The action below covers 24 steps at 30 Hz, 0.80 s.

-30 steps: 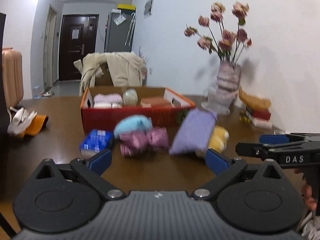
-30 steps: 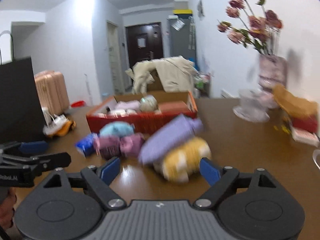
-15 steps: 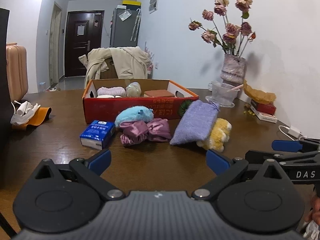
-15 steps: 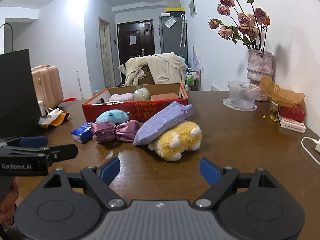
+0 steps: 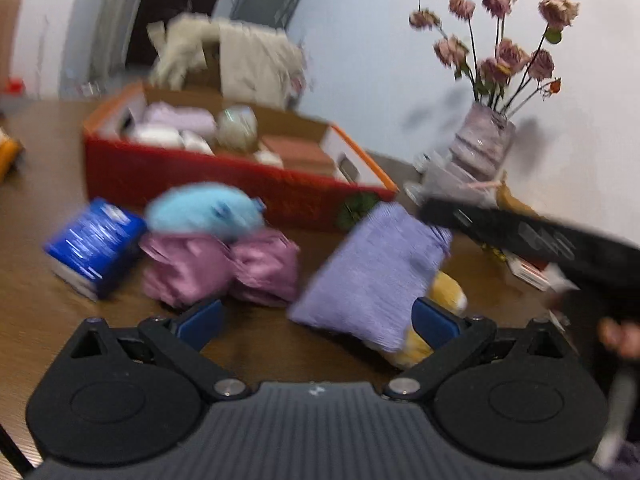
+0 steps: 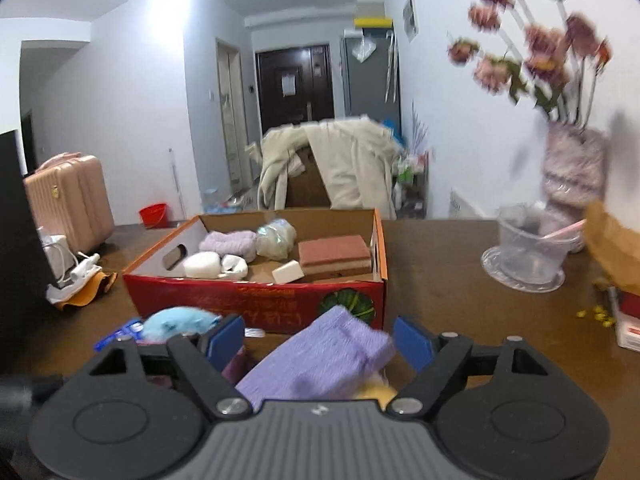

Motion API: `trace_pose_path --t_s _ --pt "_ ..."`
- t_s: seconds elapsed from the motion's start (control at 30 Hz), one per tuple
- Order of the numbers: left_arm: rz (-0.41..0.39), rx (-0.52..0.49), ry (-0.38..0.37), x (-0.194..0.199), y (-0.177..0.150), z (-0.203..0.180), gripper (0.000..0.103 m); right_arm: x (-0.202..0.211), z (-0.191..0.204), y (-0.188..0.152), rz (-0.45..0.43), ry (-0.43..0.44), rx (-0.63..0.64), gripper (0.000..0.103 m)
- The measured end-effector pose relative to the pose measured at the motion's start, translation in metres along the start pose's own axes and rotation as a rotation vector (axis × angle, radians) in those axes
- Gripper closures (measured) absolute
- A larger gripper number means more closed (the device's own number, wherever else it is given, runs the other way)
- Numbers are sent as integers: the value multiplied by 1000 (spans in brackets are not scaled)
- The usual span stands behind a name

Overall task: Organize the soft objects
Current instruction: 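Move the left gripper back to the purple knit pouch, then grasp the purple knit pouch with the left gripper and lift it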

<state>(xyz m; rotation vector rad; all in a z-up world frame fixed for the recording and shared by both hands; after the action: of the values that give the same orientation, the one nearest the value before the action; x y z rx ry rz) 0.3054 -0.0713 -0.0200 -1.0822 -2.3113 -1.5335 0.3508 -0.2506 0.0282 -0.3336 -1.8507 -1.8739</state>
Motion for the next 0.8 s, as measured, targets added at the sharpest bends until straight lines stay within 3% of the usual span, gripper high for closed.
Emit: trace_pose_path --t_s 0.07,0.13,0.2,0.23,0.27,0.3,0.37,0.6,0.8 --pt "22 42 -39 -14 -2 -1 3 -28 -9 5 53 -5 -25 27" --pt "29 45 -66 -26 -4 -6 12 -52 -18 6 118 21 -67 32" --pt "46 68 -96 -38 -5 -4 43 -69 -25 0 179 59 -119 56" --pt "55 94 -123 -42 -6 -2 48 -75 -26 -3 202 83 -139 64" --pt "52 117 -146 -43 -6 0 58 -77 -27 -7 211 94 -151 80" --pt "43 128 -157 -43 -5 2 69 -76 -26 -11 211 96 -154 82" --pt "28 97 -161 -35 -4 -1 79 -65 -22 -11 180 104 -145 88" --pt "-67 -36 -185 30 1 -8 87 14 4 -8 24 132 -126 95" --pt "-118 -209 -180 87 -6 -20 89 71 35 -30 -18 123 -127 95"
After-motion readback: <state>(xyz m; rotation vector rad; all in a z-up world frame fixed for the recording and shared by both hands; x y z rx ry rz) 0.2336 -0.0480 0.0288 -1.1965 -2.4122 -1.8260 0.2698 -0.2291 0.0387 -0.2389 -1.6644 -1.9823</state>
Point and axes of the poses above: each gripper's, at about its wrist camera, not at the fingertips, and x roughly against the way its jaws point, z to its left, y to its top, the point moved 5 cm from there along -x, roughly the way its jaws point, and after that the axes turned 9 degrees about -y, right-handed, at the moved point
